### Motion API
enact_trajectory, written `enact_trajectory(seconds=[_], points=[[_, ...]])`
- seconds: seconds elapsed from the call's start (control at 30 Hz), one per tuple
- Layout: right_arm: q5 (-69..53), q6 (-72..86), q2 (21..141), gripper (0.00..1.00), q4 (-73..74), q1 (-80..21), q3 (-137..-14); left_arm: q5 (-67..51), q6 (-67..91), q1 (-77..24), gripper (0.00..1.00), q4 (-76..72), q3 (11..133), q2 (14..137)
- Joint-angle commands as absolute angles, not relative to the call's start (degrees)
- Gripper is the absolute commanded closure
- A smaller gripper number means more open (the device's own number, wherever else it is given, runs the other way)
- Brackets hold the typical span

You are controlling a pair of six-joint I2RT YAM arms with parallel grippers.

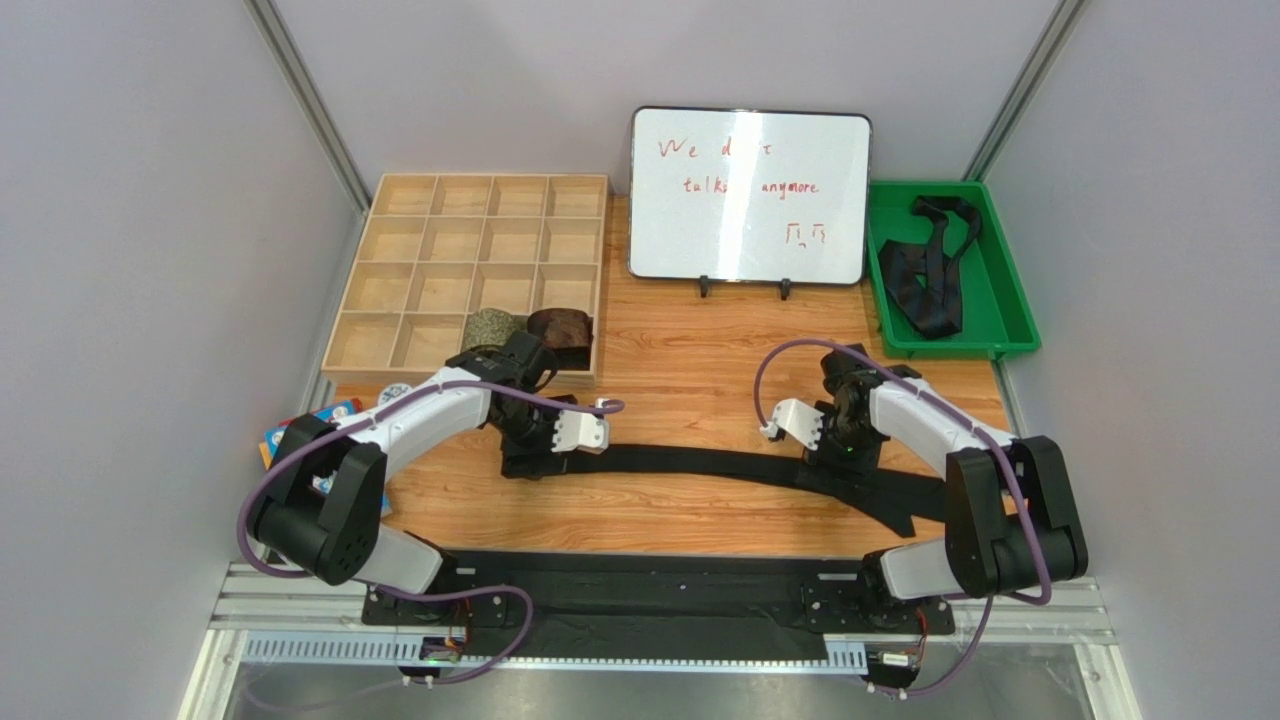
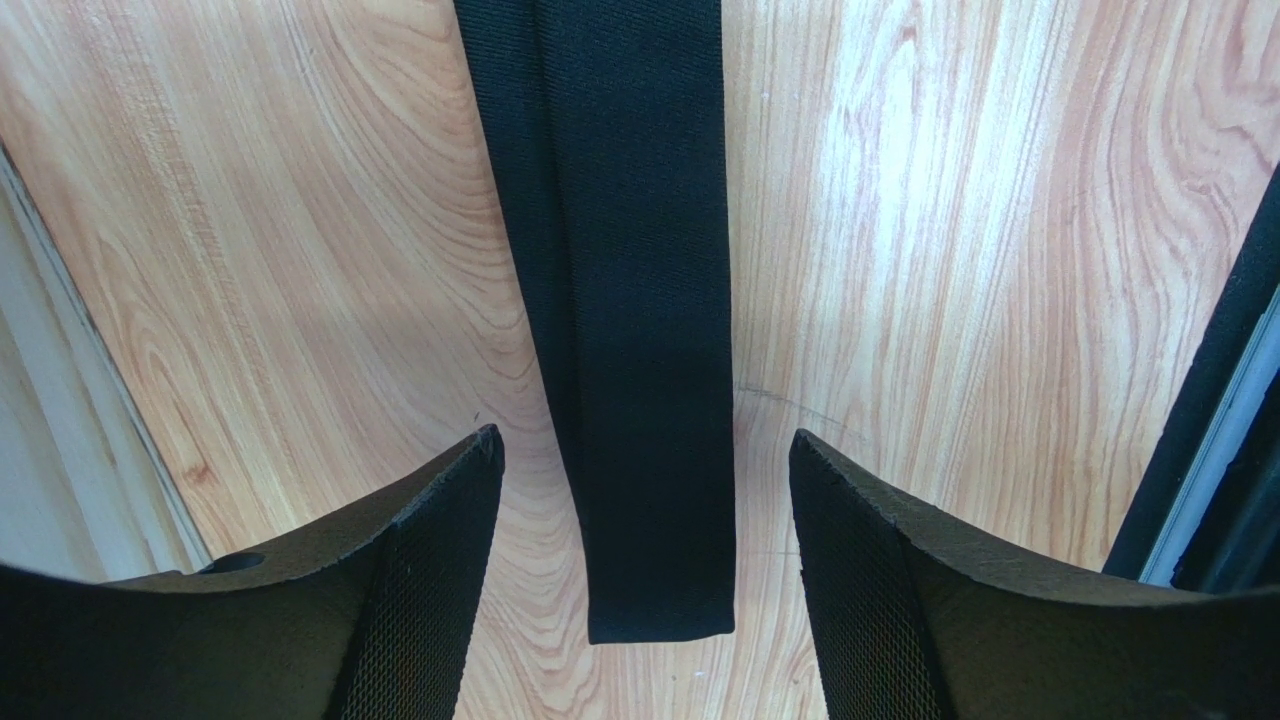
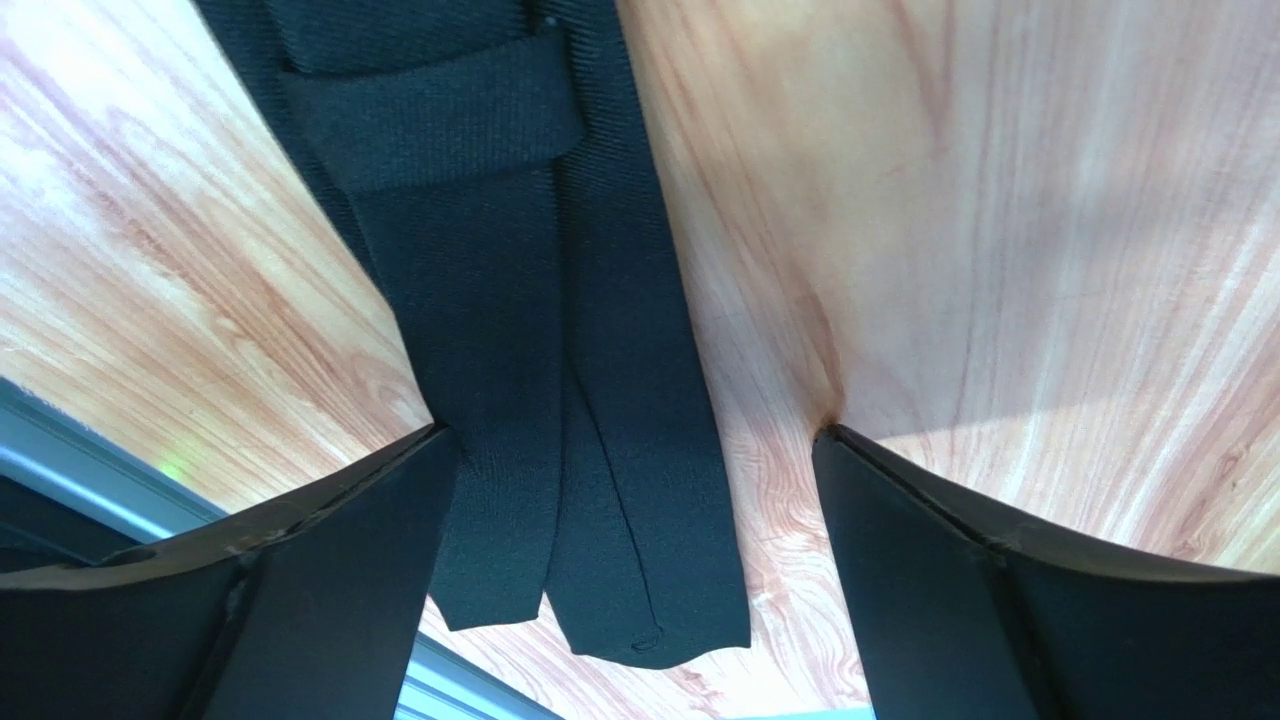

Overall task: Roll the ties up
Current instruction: Flatten out the tie at the center of the board.

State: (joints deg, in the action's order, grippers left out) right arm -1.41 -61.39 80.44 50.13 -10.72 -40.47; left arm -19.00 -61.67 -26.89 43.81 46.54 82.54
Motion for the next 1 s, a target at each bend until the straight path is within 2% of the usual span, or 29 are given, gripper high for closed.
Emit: enact_trajectory(seconds=[0.0, 0.13, 0.2, 0.33, 0.43, 0.47, 0.5, 0.6, 0.63, 0.8, 0.97], points=[[-1.93, -65.03, 82.09, 0.10, 49.20, -10.72, -41.30, -21.09, -62.22, -26.72, 0.26, 42.98, 45.97, 82.36], [-3.34, -68.20, 82.27, 0.21, 54.66, -10.64, -44.29, -21.09, -62.75, -26.81, 0.29, 43.07, 45.62, 82.35], [-3.87, -69.34, 82.35, 0.31, 57.64, -10.55, -46.04, -21.18, -63.10, -26.81, 0.31, 43.24, 45.61, 82.18], [-4.39, -72.06, 83.75, 0.34, 62.31, -10.20, -48.69, -21.09, -63.37, -26.72, 0.32, 43.59, 45.70, 82.35], [-4.66, -73.21, 84.90, 0.51, 64.95, -9.67, -50.44, -21.01, -63.72, -26.63, 0.34, 43.51, 45.70, 82.44], [-4.40, -73.47, 85.51, 0.62, 65.13, -9.58, -50.71, -21.09, -63.72, -26.54, 0.35, 43.51, 45.70, 82.62], [-3.96, -73.39, 85.95, 0.64, 64.87, -9.58, -50.97, -21.01, -63.63, -26.54, 0.35, 43.51, 45.79, 82.70], [-4.21, -70.06, 86.14, 0.32, 64.25, -9.14, -52.29, -21.27, -63.55, -26.63, 0.35, 43.51, 45.79, 82.53], [-4.74, -69.18, 85.52, 0.00, 63.81, -8.97, -51.77, -21.44, -63.54, -26.54, 0.34, 43.51, 45.79, 82.44], [-5.45, -65.13, 76.93, 0.00, 55.82, -9.40, -45.98, -22.15, -63.11, -26.46, 0.31, 43.42, 45.88, 82.35], [-1.85, -65.74, 77.69, 0.00, 49.32, -9.76, -40.44, -22.41, -63.46, -26.54, 0.31, 43.94, 46.32, 82.97]])
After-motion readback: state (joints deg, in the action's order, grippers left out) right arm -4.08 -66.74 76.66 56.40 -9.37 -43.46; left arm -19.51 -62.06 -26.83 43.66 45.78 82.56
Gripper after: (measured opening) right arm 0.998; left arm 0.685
